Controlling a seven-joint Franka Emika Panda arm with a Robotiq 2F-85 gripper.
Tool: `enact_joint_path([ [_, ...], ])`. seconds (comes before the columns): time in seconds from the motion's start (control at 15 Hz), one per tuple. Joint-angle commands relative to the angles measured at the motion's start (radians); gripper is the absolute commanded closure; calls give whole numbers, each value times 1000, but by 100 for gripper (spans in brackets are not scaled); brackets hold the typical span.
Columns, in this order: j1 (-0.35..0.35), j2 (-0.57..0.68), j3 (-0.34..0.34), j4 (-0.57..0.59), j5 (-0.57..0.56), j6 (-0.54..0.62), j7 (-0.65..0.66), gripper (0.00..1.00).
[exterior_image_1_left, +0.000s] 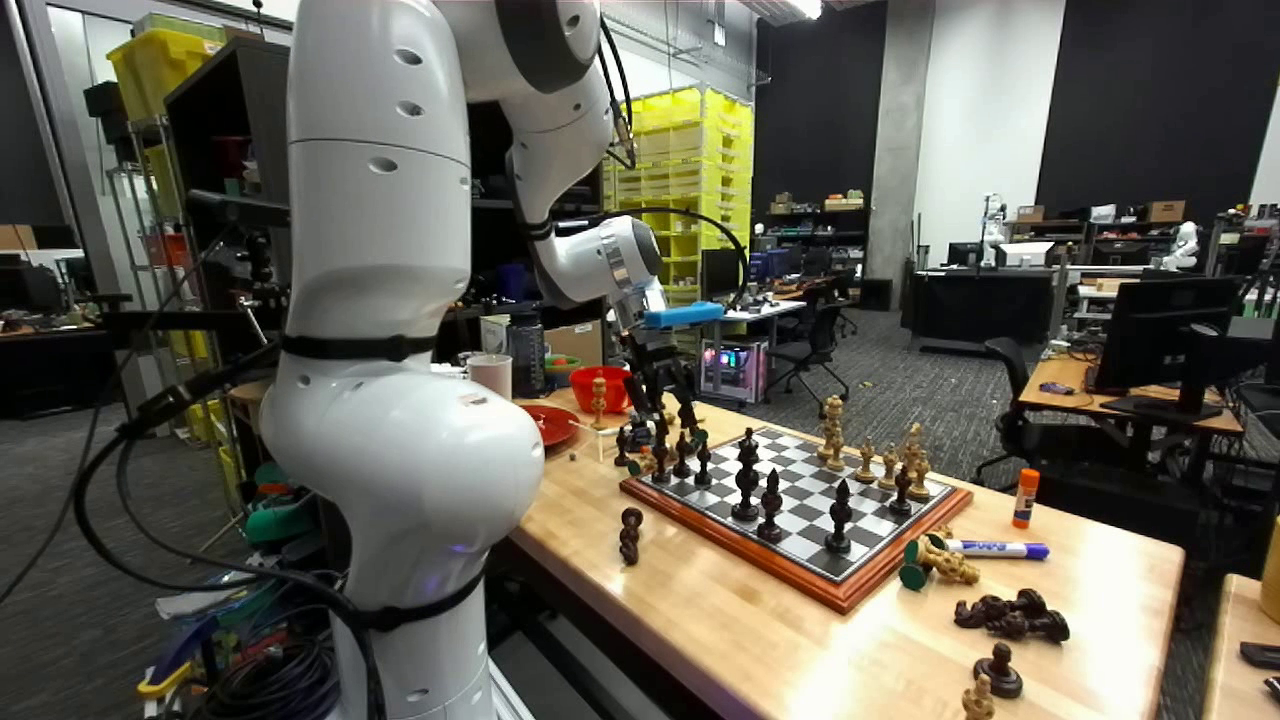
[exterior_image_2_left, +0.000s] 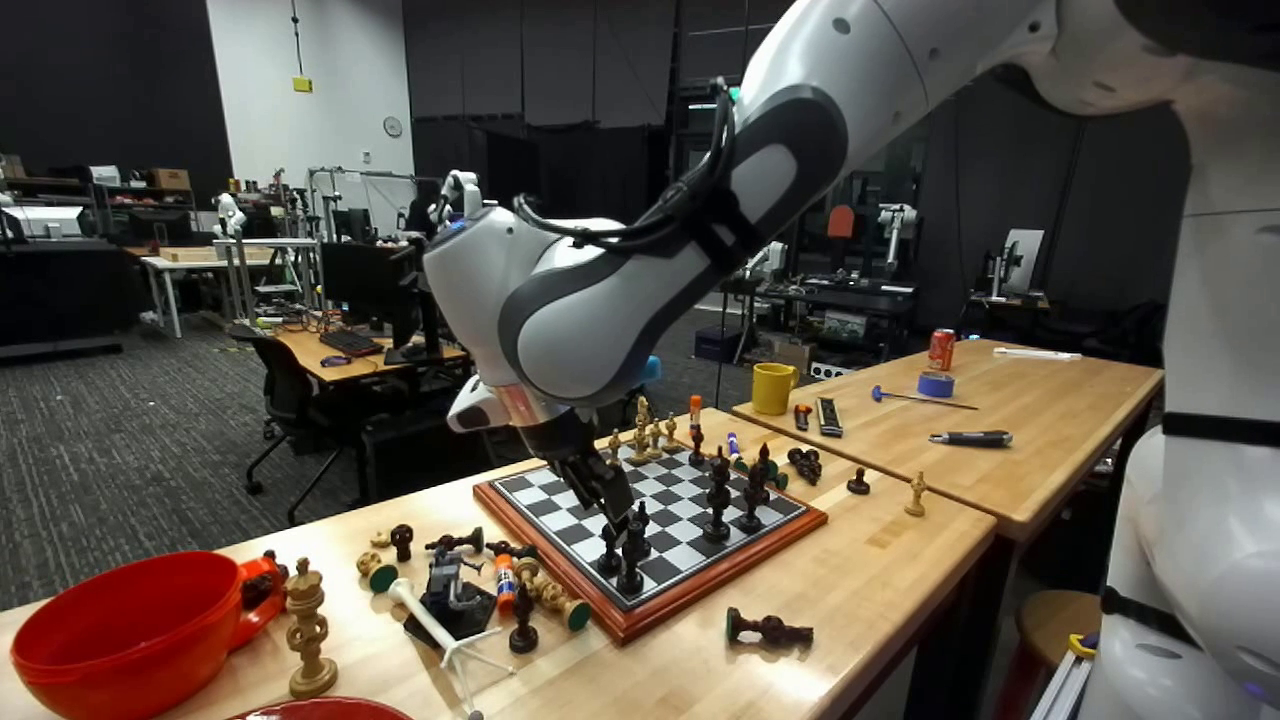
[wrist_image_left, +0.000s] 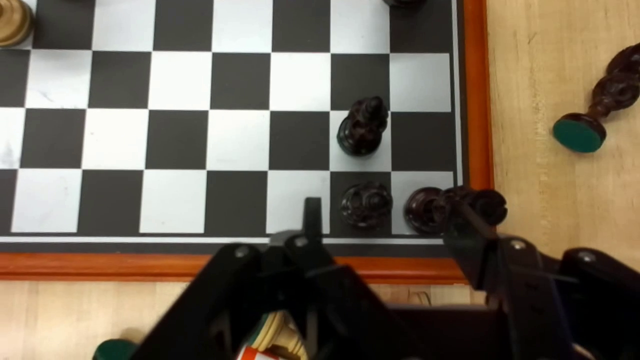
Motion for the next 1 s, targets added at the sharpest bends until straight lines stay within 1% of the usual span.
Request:
enact_joint_path([
  [0.0, 12, -39, 5, -11, -23, -3, 16, 33],
  [0.07, 13, -47, 6, -12, -24, -2, 16, 31],
  [0.13, 15, -60, 8, -15, -24, 0, 15, 23],
  [0.2, 18, -72, 12, -19, -25, 2, 17, 12],
  [0.33, 21, -102, 14, -19, -23, 1, 27, 3],
  [0.47, 16, -130, 8, -1, 3, -28, 73, 0],
  [0.6, 0, -156, -11, 28, 94, -65, 94, 0],
  [0.73, -25, -181, -47, 59, 189, -118, 64, 0],
  [0.93, -71, -209, -113, 105, 282, -214, 65, 0],
])
